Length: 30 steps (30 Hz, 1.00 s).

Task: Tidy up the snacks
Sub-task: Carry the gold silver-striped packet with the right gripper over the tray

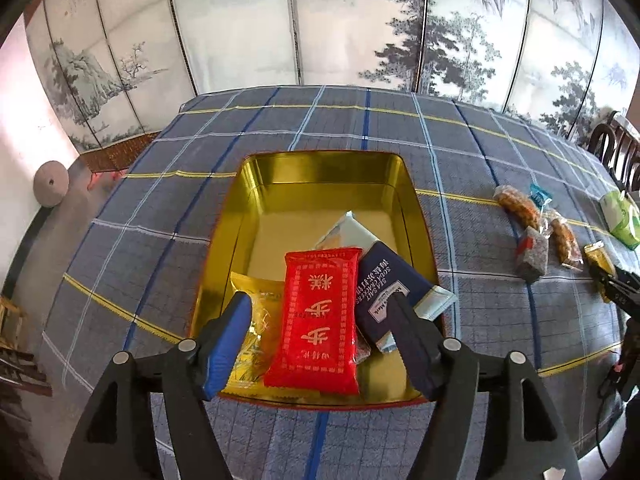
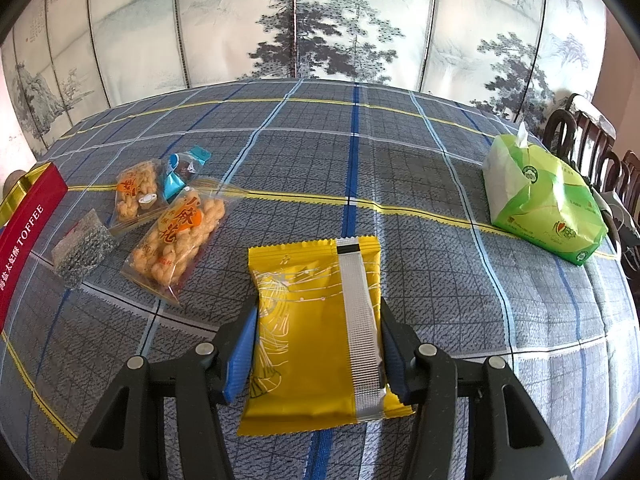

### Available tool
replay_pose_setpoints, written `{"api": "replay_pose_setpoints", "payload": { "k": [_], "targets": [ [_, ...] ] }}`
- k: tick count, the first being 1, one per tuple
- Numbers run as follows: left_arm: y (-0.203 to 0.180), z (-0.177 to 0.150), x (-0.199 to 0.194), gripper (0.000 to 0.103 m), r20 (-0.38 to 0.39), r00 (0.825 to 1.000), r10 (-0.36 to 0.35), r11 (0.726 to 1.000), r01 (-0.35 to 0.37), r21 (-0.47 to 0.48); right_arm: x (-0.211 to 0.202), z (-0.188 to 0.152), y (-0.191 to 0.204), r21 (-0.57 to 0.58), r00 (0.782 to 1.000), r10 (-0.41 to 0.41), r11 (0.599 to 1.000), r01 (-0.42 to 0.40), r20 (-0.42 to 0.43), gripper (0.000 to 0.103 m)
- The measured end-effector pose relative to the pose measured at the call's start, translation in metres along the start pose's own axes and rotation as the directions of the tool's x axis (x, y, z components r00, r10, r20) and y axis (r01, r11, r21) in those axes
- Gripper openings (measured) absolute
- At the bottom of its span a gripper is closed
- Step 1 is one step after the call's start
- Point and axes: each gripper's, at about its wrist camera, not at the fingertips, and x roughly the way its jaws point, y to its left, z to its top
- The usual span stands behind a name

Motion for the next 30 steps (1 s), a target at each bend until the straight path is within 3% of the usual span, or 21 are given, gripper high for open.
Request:
{"api": "replay_pose_setpoints", "payload": {
  "k": [8, 14, 22, 30],
  "targets": [
    [0.01, -0.004, -0.013, 0.076, 0.027, 0.999, 0.018, 0.999, -0.017, -0.034, -0.006, -0.004, 0.005, 0.056, 0.999, -0.043, 0.998, 0.044, -0.007, 0.054],
    [0.021, -0.007, -0.017, 0.079, 0.035, 0.999, 0.016, 0.998, -0.014, -0.061, -0.031, 0.004, 0.01, 0.091, 0.998, -0.05, 0.995, 0.047, 0.036, 0.054],
    [0.037, -0.014, -0.025, 0.086, 0.049, 0.998, 0.03, 0.995, -0.026, -0.093, -0.061, 0.028, 0.061, 0.038, 0.994, 0.057, 0.997, -0.06, 0.089, 0.054],
    [0.06, -0.021, -0.031, 0.088, 0.05, 0.997, 0.067, 0.989, -0.059, -0.137, -0.074, 0.037, 0.159, -0.112, 0.975, 0.205, 0.974, -0.195, 0.089, 0.054]
  ]
}}
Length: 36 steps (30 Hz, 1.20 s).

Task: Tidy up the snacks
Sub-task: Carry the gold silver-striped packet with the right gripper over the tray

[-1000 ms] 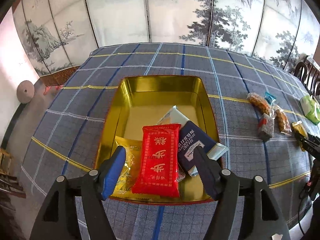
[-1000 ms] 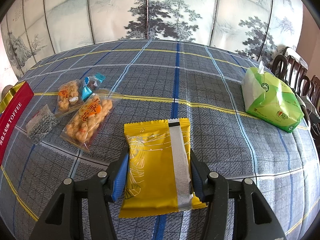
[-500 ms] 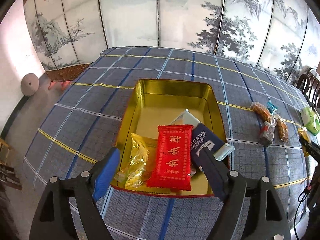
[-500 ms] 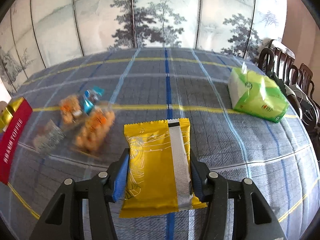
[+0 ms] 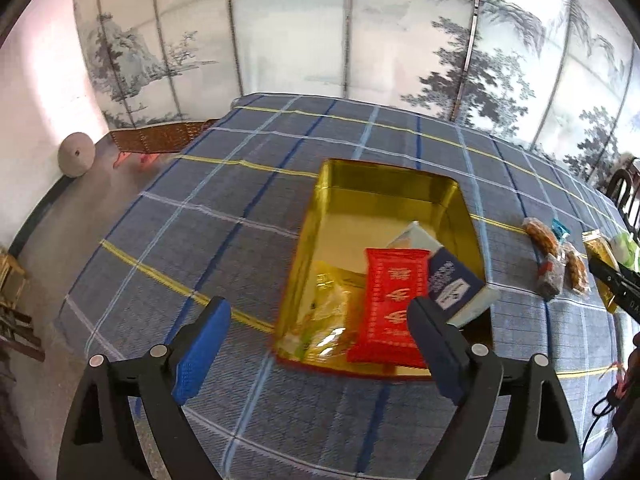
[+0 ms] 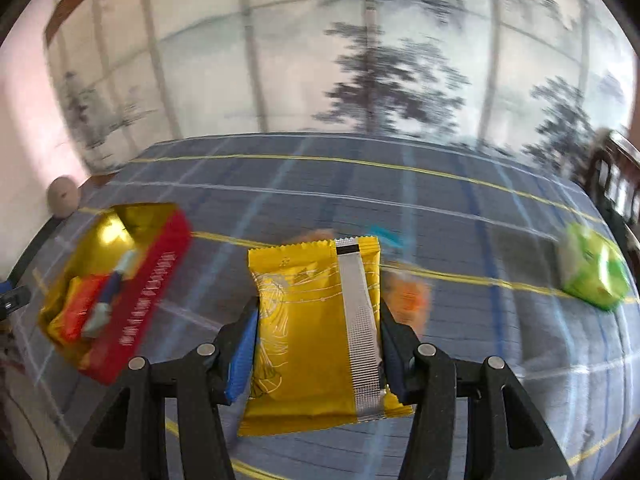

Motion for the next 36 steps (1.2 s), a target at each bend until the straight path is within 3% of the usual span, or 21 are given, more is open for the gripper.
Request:
{"api": "replay_pose_setpoints", "payload": {
  "k": [8, 15, 36],
  "targets": [
    [0.034, -0.008, -0.002, 0.088, -0.012, 0.999, 0.045, 0.998, -0.046, -0.049, 0.011, 0.004, 0.09, -0.115, 0.989, 0.141, 0.983, -0.145, -0.046, 0.054],
    [0.056, -0.015, -0.004, 0.088, -0.019, 0.998, 0.059, 0.994, -0.06, -0.088, 0.019, 0.002, 0.147, -0.179, 0.977, 0.195, 0.962, -0.208, -0.089, 0.054],
    [0.095, -0.029, -0.005, 0.088, -0.048, 0.994, 0.095, 0.983, -0.101, -0.15, 0.057, -0.005, 0.209, -0.259, 0.971, 0.19, 0.94, -0.223, -0.147, 0.054]
  ]
}}
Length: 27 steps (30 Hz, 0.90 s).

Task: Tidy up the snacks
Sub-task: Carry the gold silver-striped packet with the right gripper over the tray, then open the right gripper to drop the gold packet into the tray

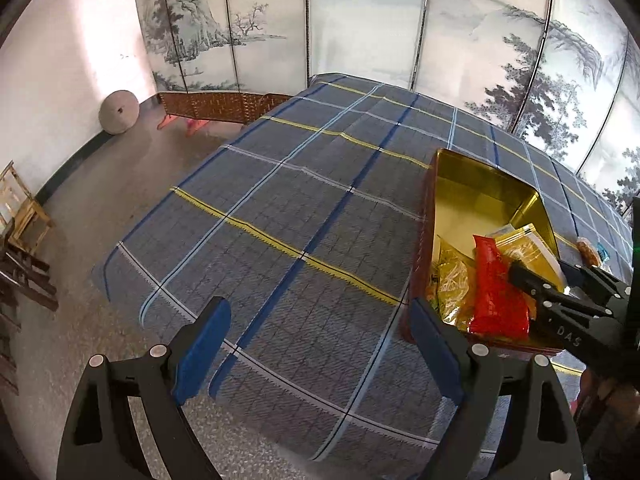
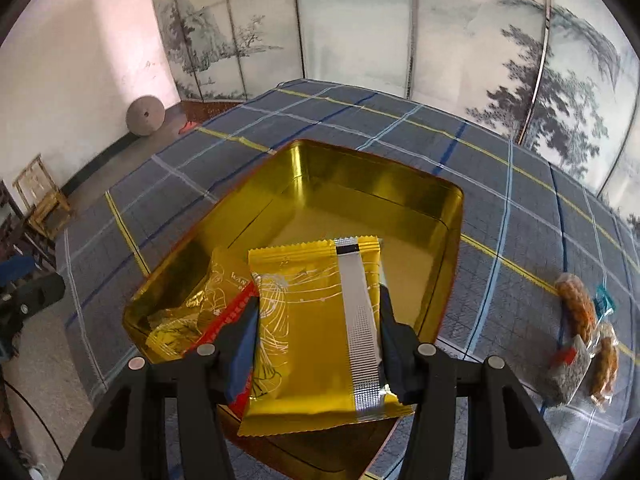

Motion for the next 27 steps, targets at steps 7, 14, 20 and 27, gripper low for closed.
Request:
{"api": "replay_pose_setpoints", "payload": {
  "k": [7, 14, 20, 27],
  "targets": [
    [-0.002, -0.002, 0.001, 0.088, -0.006, 1.0, -0.007, 1.0, 0.007, 0.001, 0.006, -0.001, 0.001, 0.008, 1.0, 0.021, 1.0, -0.021, -0.018, 0.056],
    [-0.007, -0.002, 0.001, 0.088, -0.008, 1.0, -0.012, 1.0, 0.012, 0.008, 0.006, -0.002, 0.0, 0.007, 0.999, 0.027, 1.0, -0.026, -0.025, 0.057],
    [-0.015, -0.002, -0.002, 0.088, -0.005, 1.0, -0.018, 1.0, 0.019, 0.021, 0.002, -0.004, 0.0, -0.011, 0.999, 0.032, 0.999, -0.033, -0.027, 0.061],
    [-0.03, -0.002, -0.006, 0.088, -0.001, 0.999, -0.038, 0.998, 0.038, 0.052, -0.017, -0.005, -0.004, -0.023, 0.999, 0.052, 0.998, -0.052, 0.01, 0.066]
  ]
}}
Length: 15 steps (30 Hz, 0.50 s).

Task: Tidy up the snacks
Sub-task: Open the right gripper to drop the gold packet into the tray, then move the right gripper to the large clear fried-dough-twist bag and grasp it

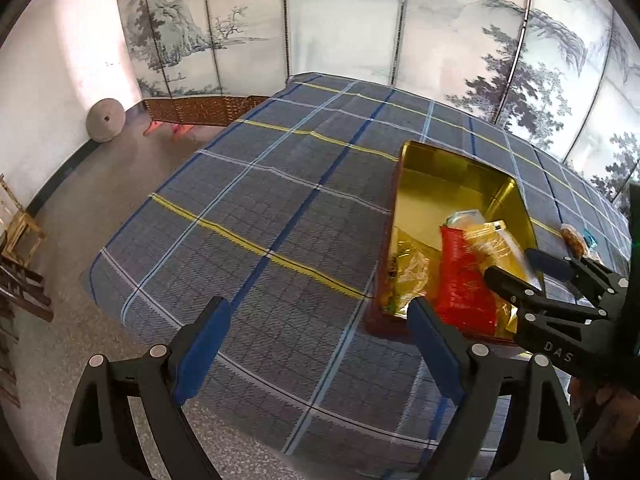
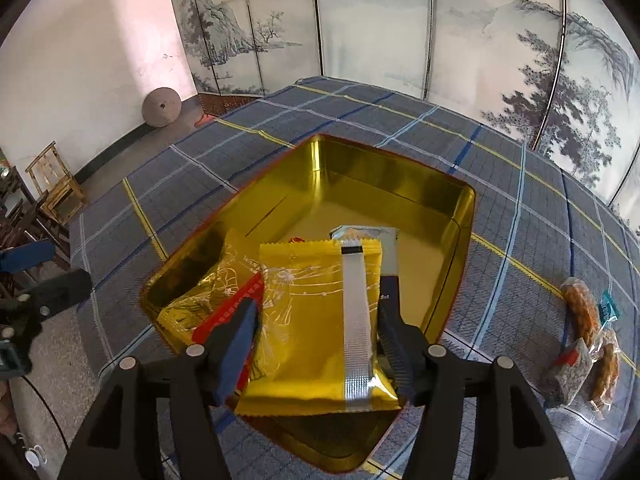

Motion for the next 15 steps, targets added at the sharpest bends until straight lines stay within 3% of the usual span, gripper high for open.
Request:
{"api": "replay_pose_setpoints", "payload": {
  "k": [7, 15],
  "targets": [
    [-0.021, 0.005, -0.004, 0.088, 0.01, 1.0, -0.016, 0.999, 0.016, 0.039, -0.032, -0.008, -0.027, 0.039, 0.999, -0.013, 0.999, 0.011, 0.051, 0.067],
    [-0.07, 0.007, -0.004, 0.088, 0.013, 0.997, -0.078, 0.988, 0.075, 0.138, -0.07, -0.035, -0.109, 0.158, 0.985, -0.167, 0.975, 0.157, 0.052, 0.066]
  ]
}}
